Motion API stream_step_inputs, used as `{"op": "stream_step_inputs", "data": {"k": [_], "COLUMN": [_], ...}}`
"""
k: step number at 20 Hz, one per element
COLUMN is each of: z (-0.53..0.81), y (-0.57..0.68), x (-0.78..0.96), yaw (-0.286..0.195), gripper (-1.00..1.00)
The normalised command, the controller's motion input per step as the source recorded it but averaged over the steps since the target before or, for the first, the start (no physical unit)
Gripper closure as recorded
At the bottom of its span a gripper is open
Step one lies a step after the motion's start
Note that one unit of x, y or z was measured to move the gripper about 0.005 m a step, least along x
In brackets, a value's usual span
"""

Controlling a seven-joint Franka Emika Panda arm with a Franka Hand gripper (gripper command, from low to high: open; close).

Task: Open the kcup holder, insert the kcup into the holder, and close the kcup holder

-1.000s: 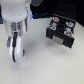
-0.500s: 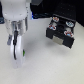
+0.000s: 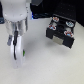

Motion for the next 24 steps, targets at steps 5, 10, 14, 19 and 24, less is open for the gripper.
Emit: {"op": "stream_step_inputs", "data": {"k": [5, 10, 14, 19, 24], "z": [-0.03, -0.02, 0.0, 0.35, 0.87], "y": [-0.06, -0.05, -0.05, 0.1, 0.39], "x": [-0.08, -0.05, -0.01, 0.02, 0.06], "yaw": [-0.085, -0.074, -0.043, -0.007, 0.004], "gripper": [1.0, 1.0, 1.0, 1.0, 1.0]}}
